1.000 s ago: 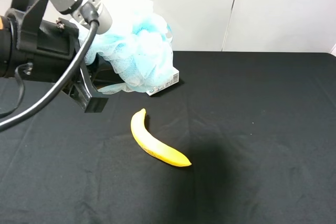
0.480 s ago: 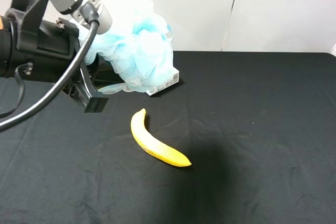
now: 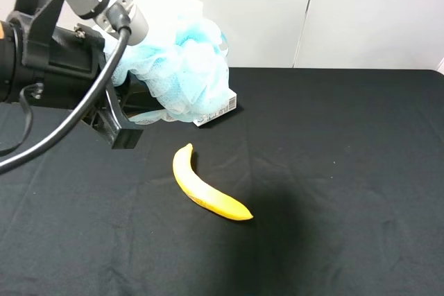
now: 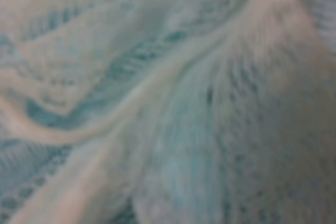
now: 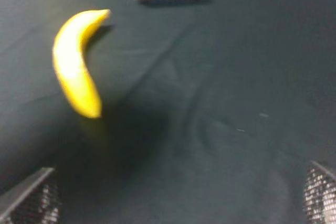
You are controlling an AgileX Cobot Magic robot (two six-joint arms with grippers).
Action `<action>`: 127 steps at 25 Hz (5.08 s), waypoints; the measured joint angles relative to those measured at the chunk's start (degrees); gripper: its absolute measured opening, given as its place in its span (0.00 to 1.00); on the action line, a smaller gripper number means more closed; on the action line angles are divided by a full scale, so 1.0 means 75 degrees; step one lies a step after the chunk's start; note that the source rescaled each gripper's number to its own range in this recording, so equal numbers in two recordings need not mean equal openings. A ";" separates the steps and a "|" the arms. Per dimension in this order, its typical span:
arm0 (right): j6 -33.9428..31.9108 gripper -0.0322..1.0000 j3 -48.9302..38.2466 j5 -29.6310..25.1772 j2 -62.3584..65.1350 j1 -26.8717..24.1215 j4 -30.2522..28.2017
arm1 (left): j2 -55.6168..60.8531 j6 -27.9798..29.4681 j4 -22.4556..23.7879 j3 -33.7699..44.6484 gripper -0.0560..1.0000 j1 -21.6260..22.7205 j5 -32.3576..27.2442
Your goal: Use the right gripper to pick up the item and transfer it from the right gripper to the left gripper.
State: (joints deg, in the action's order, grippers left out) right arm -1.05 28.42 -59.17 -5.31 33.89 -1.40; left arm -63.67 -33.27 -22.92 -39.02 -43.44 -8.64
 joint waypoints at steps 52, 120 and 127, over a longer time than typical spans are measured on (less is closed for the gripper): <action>0.0000 1.00 -0.0030 0.0092 0.0740 -0.3719 0.0022 | -0.0006 0.4946 0.3919 -0.1478 0.05 0.3179 -0.4858; 0.0000 1.00 -0.0030 0.0100 0.0740 -0.3719 0.0029 | 0.0328 0.3946 0.3393 -0.3021 1.00 0.4414 -0.6670; 0.0000 1.00 -0.0030 0.0100 0.0740 -0.3719 0.0029 | 0.2213 0.4022 0.3438 -0.2662 1.00 0.4414 -0.6975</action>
State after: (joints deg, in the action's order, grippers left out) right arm -1.05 28.20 -58.42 0.24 6.00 -1.18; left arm -47.07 -3.10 2.87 -58.99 -10.34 -60.95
